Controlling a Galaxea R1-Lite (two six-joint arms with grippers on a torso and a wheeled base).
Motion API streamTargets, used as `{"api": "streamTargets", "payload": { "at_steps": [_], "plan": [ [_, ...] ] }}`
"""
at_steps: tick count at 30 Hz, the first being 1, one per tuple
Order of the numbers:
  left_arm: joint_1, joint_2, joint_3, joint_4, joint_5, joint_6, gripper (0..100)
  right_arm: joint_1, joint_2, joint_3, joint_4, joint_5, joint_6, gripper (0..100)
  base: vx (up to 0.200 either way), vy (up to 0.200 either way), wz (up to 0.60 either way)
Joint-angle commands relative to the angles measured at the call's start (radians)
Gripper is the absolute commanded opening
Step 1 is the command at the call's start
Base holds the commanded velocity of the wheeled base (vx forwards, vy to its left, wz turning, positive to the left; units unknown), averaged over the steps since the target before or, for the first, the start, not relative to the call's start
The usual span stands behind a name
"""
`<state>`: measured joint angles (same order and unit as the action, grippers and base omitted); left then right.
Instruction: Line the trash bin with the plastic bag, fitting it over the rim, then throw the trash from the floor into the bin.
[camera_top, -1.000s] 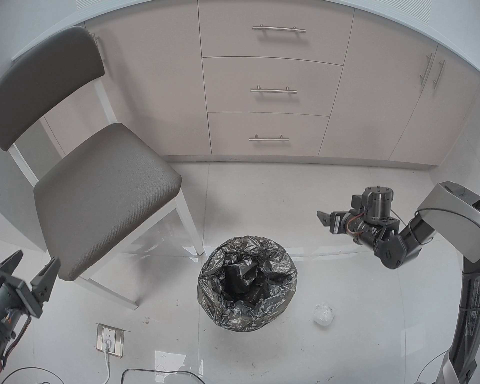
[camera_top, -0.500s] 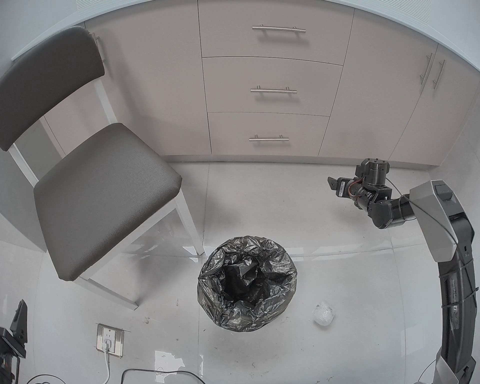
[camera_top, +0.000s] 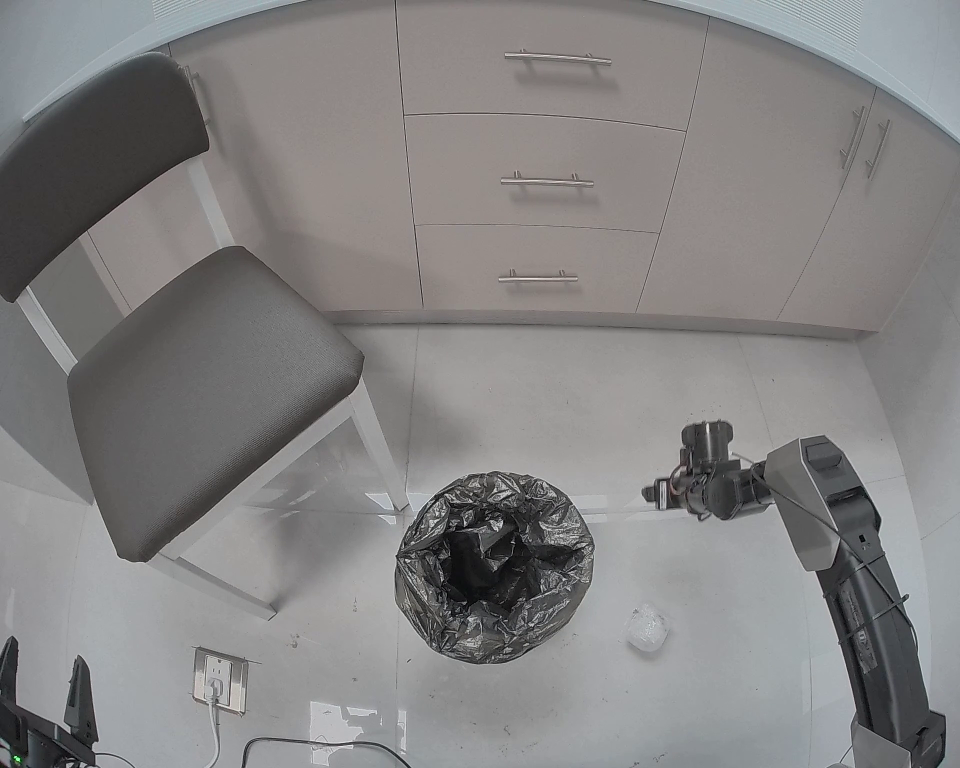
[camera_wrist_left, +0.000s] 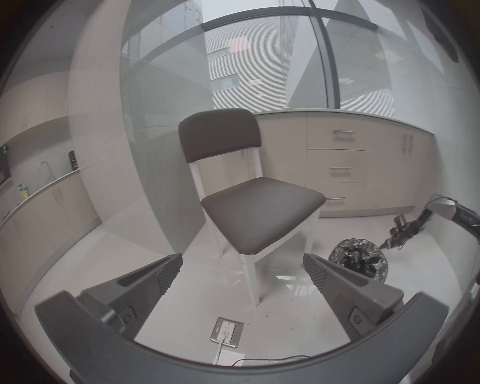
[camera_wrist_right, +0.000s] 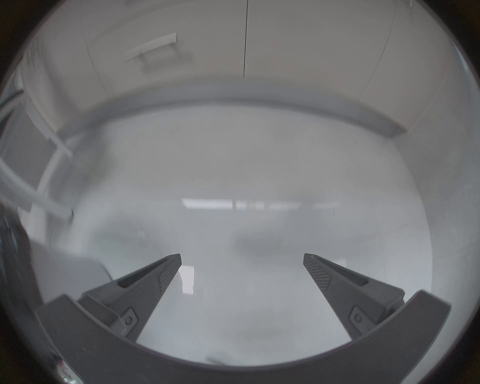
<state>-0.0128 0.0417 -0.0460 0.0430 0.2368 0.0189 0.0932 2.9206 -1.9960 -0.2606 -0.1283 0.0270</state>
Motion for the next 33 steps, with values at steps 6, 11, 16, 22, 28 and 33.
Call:
{"api": "streamTargets", "payload": {
  "at_steps": [6,11,16,22,28,33],
  "plan": [
    [0.008,-0.042,0.009,-0.009,-0.076,-0.050,100,0.019,0.179,-0.004,0.274,0.013,-0.029,100,0.000,0.000,0.00],
    [0.008,-0.042,0.009,-0.009,-0.076,-0.051,100,0.030,0.179,-0.004,0.235,0.013,-0.025,100,0.000,0.000,0.00],
    [0.008,-0.042,0.009,-0.011,-0.076,-0.054,100,0.063,0.179,-0.004,0.244,0.015,-0.007,100,0.000,0.000,0.00],
    [0.008,-0.042,0.009,-0.011,-0.076,-0.056,100,0.100,0.179,-0.004,0.311,0.042,-0.024,100,0.000,0.000,0.00],
    [0.008,-0.042,0.009,-0.011,-0.070,-0.074,100,0.103,0.179,-0.004,0.396,0.044,-0.085,100,0.000,0.000,0.00],
    [0.008,-0.042,0.011,-0.011,-0.070,-0.074,100,0.094,0.179,-0.004,0.494,0.035,-0.133,100,0.000,0.000,0.00]
  ]
}}
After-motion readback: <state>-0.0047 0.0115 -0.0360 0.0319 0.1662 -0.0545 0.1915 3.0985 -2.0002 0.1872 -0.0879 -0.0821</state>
